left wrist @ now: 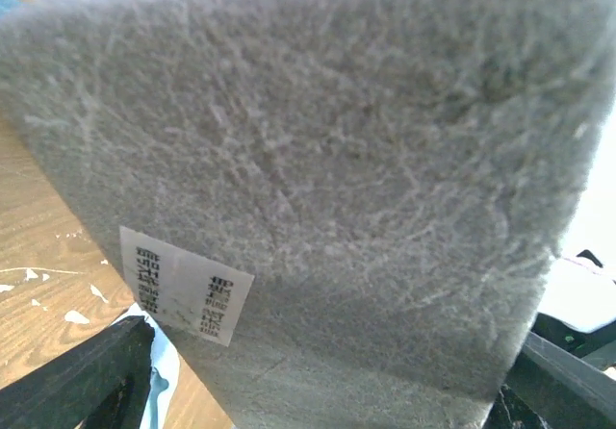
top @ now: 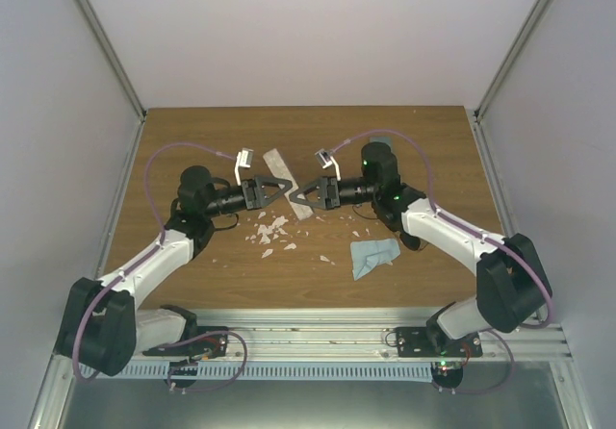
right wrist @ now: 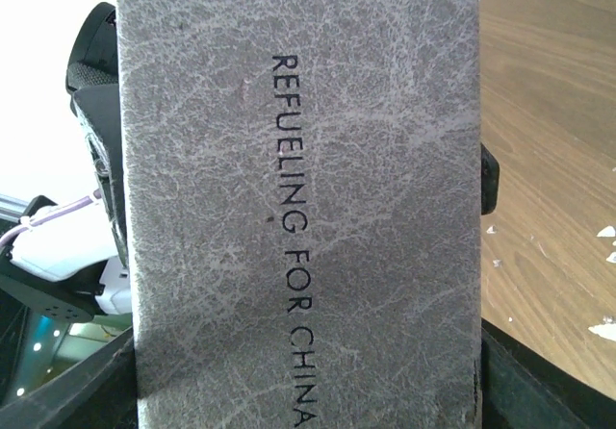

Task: Organize the sunglasses
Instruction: Open the sunglasses case.

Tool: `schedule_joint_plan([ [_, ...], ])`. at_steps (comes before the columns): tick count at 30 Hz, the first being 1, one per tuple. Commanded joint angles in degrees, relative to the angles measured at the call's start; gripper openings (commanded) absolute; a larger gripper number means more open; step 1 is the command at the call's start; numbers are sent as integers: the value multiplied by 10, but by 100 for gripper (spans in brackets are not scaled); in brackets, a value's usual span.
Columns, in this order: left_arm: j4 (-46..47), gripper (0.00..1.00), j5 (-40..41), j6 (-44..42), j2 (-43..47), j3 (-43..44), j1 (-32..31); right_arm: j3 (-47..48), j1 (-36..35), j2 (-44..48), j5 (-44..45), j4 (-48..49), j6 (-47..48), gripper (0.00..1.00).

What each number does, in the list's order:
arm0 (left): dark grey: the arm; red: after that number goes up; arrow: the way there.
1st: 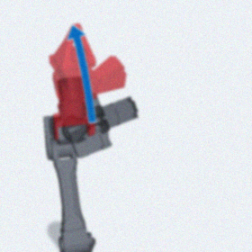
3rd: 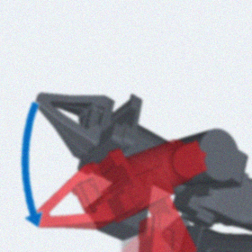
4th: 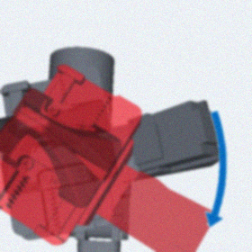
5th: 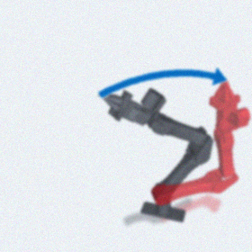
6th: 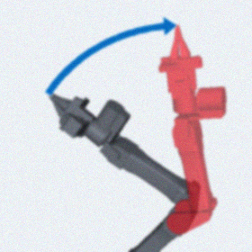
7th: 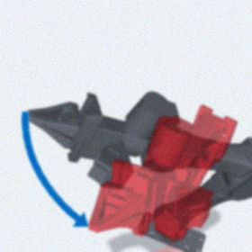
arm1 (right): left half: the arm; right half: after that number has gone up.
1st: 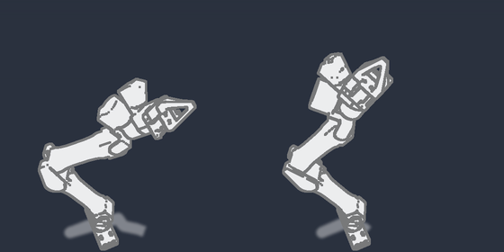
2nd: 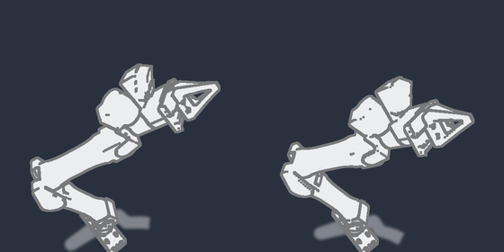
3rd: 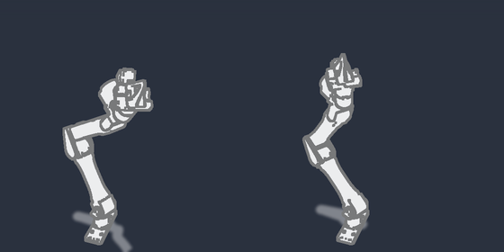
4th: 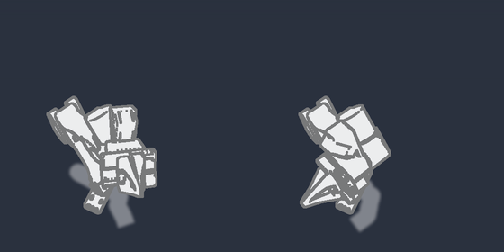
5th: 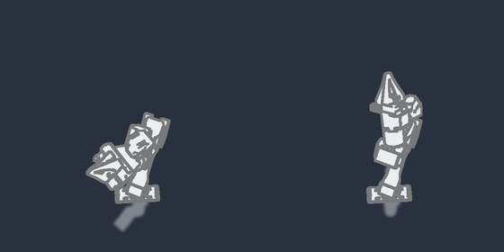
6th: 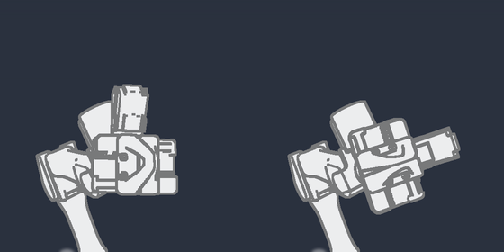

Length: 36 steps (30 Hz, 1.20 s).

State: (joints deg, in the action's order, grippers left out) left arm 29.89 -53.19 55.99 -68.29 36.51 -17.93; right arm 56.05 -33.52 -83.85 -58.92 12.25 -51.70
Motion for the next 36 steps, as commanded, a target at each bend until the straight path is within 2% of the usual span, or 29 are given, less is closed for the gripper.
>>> schedule_joint_plan([
  [1, 26, 86, 4, -8, -3, 4, -5, 13, -7, 29, -26, 42, -9, 48],
  [4, 10, 80, 26, -27, 6, -8, -5, 0, -2, 48, -27, 97, -46, 47],
  [7, -8, 76, 42, -47, 12, -21, -5, -25, 13, 71, -38, 192, -117, 45],
  [9, -57, 74, 59, -81, 12, -15, -4, -30, 22, 85, -41, 221, -142, 44],
  [11, -109, 72, 78, -114, 6, -8, -4, -26, 25, 98, -38, 204, -134, 43],
  [16, -157, 67, 91, -146, -5, -8, -4, -24, 31, 117, -27, 158, -108, 42],
  [23, -211, 65, 135, -173, 2, -21, -1, -25, 44, 127, -8, 146, -117, 38],
  [29, -215, 65, 136, -166, 3, -24, 3, 8, 45, 114, 9, 40, -61, 38],
  [36, -276, 71, 182, -186, 26, 15, 5, 19, 45, 67, 91, -97, 41, 39],
])
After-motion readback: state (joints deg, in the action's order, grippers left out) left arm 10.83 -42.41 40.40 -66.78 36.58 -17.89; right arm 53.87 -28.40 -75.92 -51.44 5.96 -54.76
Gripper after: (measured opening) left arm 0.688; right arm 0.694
